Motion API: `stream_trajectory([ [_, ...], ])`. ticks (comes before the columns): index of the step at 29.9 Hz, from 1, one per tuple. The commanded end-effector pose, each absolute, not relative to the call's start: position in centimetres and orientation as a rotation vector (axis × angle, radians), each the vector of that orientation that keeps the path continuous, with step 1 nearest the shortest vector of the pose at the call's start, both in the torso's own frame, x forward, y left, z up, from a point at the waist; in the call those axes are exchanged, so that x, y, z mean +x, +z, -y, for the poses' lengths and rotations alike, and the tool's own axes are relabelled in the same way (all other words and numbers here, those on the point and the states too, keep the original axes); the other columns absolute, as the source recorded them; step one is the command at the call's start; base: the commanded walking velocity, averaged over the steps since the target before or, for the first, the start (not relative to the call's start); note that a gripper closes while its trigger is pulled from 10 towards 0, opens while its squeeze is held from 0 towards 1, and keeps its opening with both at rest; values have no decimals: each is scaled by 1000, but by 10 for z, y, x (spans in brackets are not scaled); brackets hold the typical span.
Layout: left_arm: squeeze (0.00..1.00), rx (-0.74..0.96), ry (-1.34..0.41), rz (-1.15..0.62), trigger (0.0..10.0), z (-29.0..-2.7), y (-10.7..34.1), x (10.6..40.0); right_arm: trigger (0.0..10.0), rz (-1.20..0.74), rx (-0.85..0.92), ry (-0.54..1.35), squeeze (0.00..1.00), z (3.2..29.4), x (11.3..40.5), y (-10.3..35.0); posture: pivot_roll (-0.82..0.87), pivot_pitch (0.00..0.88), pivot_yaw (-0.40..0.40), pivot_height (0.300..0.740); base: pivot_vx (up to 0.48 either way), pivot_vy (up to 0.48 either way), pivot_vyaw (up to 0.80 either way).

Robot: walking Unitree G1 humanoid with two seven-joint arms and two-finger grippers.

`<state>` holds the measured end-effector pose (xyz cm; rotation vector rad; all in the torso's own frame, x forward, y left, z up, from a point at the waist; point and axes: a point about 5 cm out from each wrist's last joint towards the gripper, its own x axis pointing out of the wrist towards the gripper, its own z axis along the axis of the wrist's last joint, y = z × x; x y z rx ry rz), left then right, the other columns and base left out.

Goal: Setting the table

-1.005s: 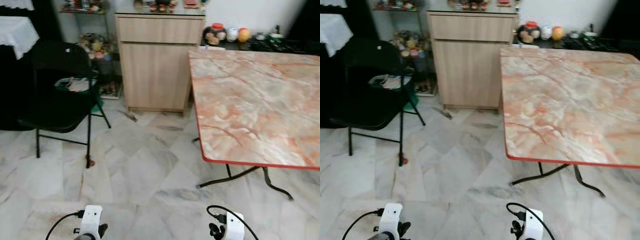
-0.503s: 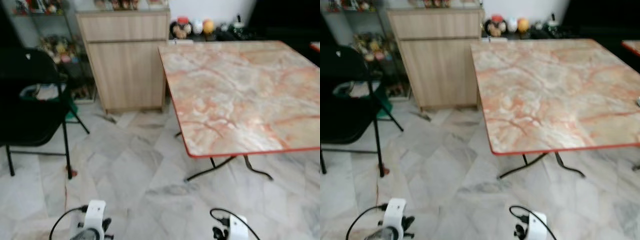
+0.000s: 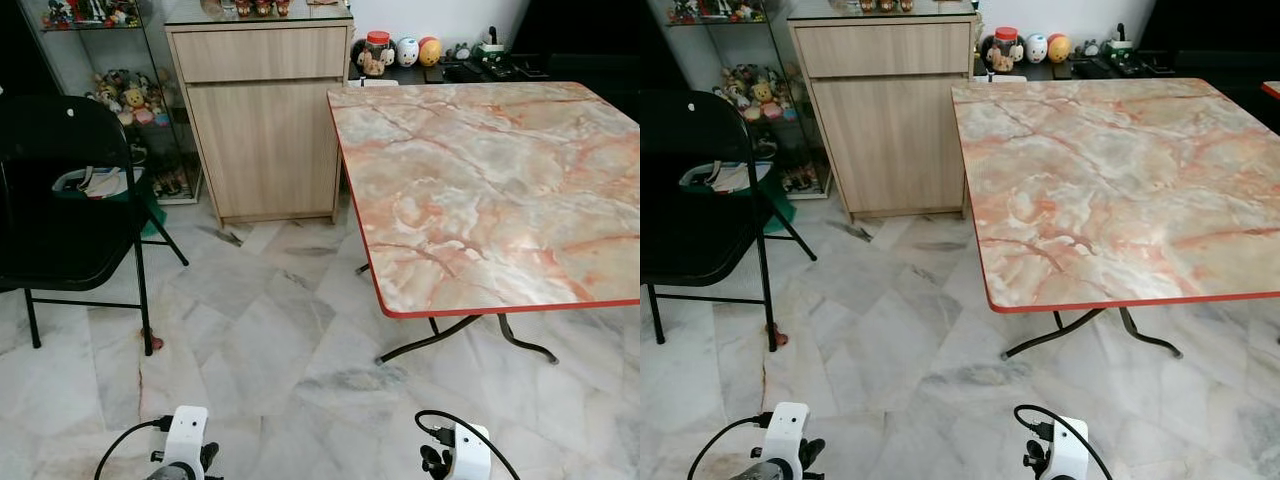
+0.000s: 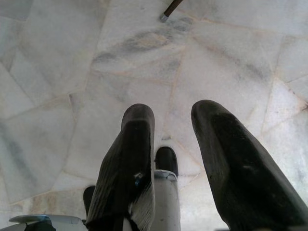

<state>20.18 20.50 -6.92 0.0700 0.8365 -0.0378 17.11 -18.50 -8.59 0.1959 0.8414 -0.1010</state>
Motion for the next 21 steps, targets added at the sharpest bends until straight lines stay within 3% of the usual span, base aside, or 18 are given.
stream_trajectory([
  [1, 0, 90, -46, -867, 10000, -206, -72, 198, 10000, -849, 188, -102, 0, 185, 170, -86, 65, 0, -12, 740, 0, 0, 0],
  [21, 0, 98, -51, -876, 10000, -209, -74, 191, 10000, -843, 159, -78, 0, 184, 170, -86, 64, 0, -9, 740, 0, -297, 0],
])
